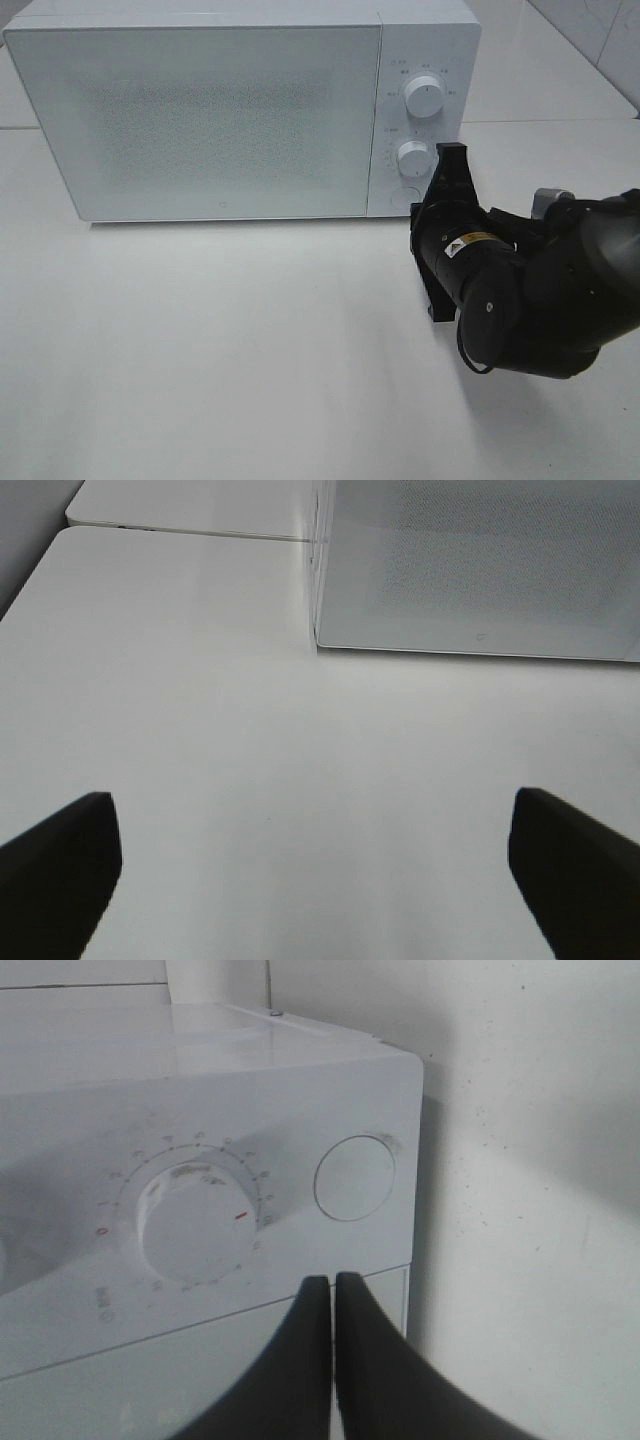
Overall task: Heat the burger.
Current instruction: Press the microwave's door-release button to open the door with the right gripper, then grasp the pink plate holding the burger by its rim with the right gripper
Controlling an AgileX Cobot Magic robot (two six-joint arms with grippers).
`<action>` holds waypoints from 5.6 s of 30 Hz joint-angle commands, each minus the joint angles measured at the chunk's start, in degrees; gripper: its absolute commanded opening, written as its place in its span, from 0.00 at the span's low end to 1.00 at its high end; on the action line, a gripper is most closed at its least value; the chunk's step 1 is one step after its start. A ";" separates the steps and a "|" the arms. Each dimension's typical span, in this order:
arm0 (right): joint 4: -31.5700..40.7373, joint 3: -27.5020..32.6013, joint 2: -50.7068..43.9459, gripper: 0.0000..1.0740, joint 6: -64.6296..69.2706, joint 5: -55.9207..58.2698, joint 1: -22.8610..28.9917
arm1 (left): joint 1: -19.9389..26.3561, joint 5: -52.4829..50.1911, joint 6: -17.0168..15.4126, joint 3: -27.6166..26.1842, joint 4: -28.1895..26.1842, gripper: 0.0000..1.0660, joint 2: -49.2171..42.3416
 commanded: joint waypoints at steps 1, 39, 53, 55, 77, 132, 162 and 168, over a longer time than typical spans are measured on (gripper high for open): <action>-0.11 -2.75 2.23 0.00 0.23 1.26 -1.26 | 0.23 -0.40 -0.11 0.29 -0.29 0.92 -1.20; 0.23 -16.79 11.52 0.00 -2.41 5.33 -7.10 | 0.23 -0.40 -0.11 0.29 -0.23 0.92 -1.20; 0.06 -19.82 12.66 0.00 -3.04 3.27 -7.91 | 0.23 -0.40 -0.11 0.29 -0.23 0.92 -1.20; 0.11 -20.45 12.66 0.00 -3.15 1.43 -7.91 | 0.23 -0.40 -0.11 0.29 -0.23 0.92 -1.20; 0.34 -26.81 15.36 0.00 -6.25 -11.17 -9.22 | 0.23 -0.40 -0.11 0.29 -0.23 0.92 -1.20; -3.72 -0.34 -16.10 0.01 -51.05 38.22 -7.85 | 0.23 -0.40 -0.11 0.29 -0.23 0.92 -1.20; -25.27 -10.31 -20.68 0.04 -80.21 81.59 -7.85 | 0.23 -0.40 -0.11 0.29 -0.23 0.92 -1.20; -35.98 -15.07 -20.68 0.05 -81.30 90.64 -7.85 | 0.23 -0.40 -0.11 0.29 -0.23 0.92 -1.20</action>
